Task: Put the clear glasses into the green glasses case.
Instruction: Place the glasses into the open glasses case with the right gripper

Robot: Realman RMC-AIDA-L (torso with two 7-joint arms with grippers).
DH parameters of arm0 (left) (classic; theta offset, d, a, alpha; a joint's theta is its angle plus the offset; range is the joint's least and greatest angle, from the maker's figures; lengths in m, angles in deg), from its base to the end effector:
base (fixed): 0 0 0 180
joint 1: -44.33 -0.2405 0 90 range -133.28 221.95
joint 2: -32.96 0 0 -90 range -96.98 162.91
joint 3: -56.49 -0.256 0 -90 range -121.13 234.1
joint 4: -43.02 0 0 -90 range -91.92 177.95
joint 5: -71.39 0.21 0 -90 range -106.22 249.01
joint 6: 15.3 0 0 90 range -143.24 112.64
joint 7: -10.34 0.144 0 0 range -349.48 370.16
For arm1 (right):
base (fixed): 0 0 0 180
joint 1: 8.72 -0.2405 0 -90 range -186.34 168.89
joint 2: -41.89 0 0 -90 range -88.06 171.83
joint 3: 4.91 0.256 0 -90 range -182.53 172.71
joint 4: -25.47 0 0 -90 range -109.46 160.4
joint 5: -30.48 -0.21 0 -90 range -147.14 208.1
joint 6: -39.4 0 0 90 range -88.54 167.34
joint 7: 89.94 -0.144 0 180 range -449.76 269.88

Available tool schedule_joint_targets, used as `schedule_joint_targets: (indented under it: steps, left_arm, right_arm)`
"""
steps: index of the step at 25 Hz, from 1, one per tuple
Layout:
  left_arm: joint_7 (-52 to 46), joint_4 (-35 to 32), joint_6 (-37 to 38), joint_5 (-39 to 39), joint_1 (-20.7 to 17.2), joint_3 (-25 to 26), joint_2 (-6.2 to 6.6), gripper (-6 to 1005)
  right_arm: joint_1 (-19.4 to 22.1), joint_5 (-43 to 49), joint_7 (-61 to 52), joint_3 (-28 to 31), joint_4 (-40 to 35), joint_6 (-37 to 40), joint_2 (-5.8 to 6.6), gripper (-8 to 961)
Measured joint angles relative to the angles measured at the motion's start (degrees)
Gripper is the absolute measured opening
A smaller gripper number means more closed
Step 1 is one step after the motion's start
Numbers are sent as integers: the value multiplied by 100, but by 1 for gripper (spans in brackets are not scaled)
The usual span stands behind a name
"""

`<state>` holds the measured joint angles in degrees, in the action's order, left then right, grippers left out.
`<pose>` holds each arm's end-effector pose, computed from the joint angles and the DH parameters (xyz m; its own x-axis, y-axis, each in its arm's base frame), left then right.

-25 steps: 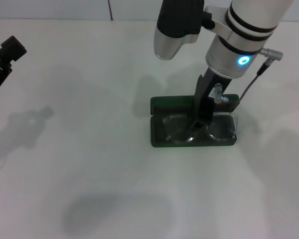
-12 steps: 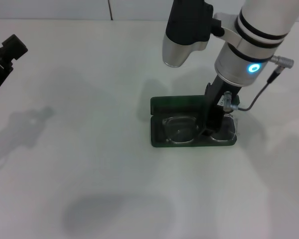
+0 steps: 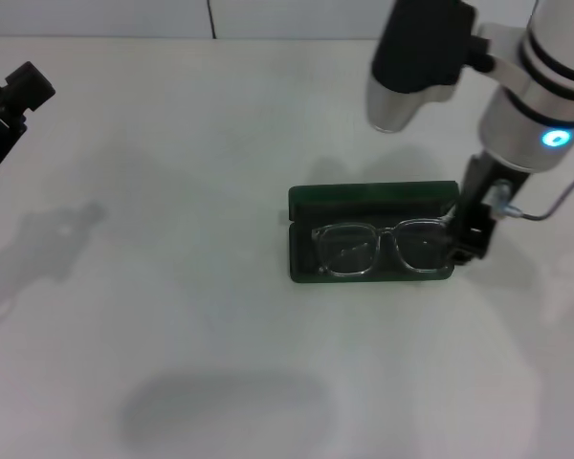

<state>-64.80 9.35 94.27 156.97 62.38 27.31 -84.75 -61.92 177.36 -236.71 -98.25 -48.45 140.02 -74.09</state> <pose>-0.2813 0.2663 0.0792 0.3824 0.0681 0.9215 0.5332 -0.8307 -0.1599 0.0930 0.3559 -0.0207 0.7645 -0.3205 0.5594 -0.2001 -0.9428 -0.2666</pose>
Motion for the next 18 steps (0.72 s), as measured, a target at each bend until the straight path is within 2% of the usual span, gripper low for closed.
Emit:
schedule_joint_targets:
  steps: [7,18]
  left_arm:
    - [0,11,-137,-1,144,-25,-3,59]
    - [-5,44,-294,20,311,-36,9,59]
  right_arm:
    - [367,337,52,0,125,-204,23,275]
    - [369,314,385,0,742,-810,9,274]
